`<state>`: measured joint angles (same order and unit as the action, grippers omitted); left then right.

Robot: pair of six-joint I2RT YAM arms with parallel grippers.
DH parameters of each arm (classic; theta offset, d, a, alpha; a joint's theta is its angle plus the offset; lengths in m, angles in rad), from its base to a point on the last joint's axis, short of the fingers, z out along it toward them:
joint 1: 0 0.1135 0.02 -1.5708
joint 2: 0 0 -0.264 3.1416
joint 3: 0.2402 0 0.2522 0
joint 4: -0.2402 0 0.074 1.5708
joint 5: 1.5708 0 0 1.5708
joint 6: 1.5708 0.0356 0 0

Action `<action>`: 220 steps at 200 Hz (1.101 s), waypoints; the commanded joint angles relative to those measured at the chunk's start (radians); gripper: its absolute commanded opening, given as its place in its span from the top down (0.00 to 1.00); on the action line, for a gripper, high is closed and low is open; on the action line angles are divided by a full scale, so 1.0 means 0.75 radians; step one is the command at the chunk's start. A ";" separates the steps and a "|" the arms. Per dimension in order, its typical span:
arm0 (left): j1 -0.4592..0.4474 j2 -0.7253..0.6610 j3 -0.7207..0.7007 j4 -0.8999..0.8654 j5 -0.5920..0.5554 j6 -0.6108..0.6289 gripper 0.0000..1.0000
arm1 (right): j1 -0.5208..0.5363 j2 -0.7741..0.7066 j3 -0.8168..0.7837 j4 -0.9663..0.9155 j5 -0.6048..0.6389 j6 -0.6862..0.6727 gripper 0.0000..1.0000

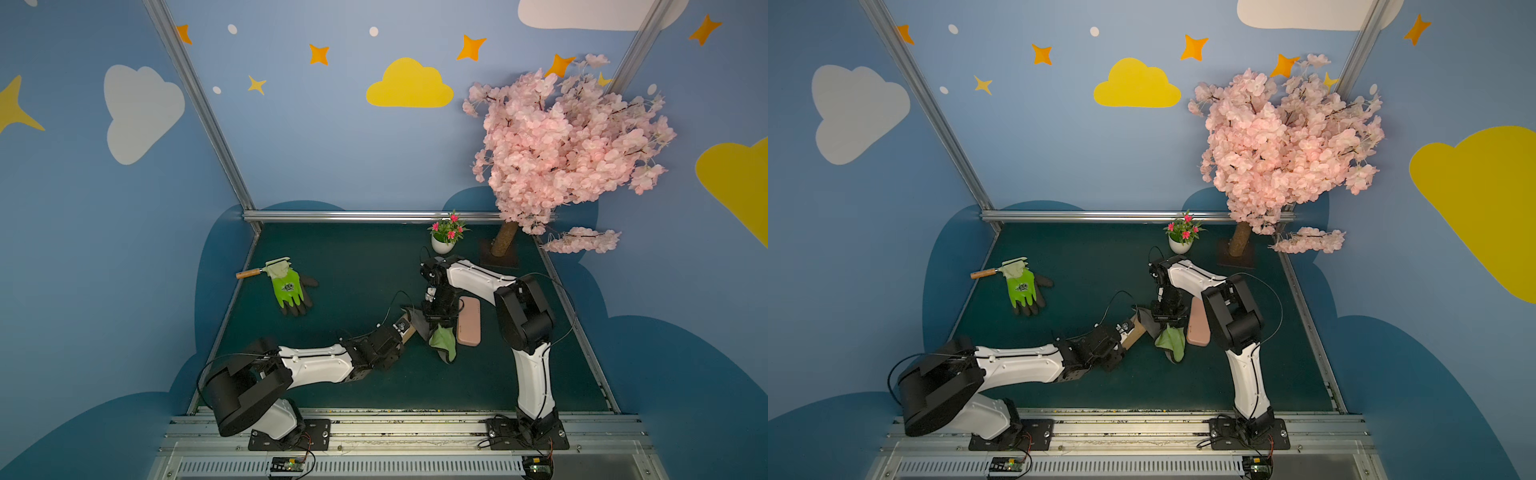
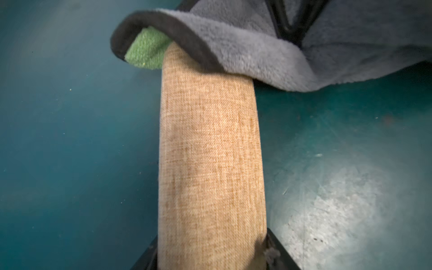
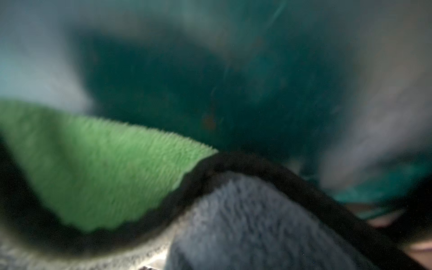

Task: Wipe the eyeglass case
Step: Wipe the dirt from the eyeglass case.

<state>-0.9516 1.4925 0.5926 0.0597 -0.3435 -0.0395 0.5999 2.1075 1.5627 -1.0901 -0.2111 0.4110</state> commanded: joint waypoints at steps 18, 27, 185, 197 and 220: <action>0.003 0.028 0.026 -0.058 0.027 -0.017 0.97 | -0.023 -0.035 0.186 -0.019 -0.085 0.028 1.00; 0.003 0.034 0.027 -0.057 0.037 -0.019 0.97 | -0.041 0.006 0.255 -0.014 -0.108 0.053 1.00; 0.008 0.121 0.187 -0.287 0.144 -0.136 0.97 | 0.091 -0.286 -0.469 0.758 -0.606 0.718 1.00; 0.009 0.125 0.190 -0.287 0.153 -0.139 0.97 | 0.150 -0.261 -0.441 0.776 -0.622 0.776 1.00; 0.009 0.111 0.211 -0.269 0.208 -0.129 0.97 | 0.159 -0.261 -0.465 0.825 -0.606 0.862 1.00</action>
<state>-0.9581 1.5356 0.7296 -0.2005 -0.1814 -0.1612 0.6079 1.8954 1.2324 -0.4469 -0.4587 0.9142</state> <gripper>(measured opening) 0.585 0.116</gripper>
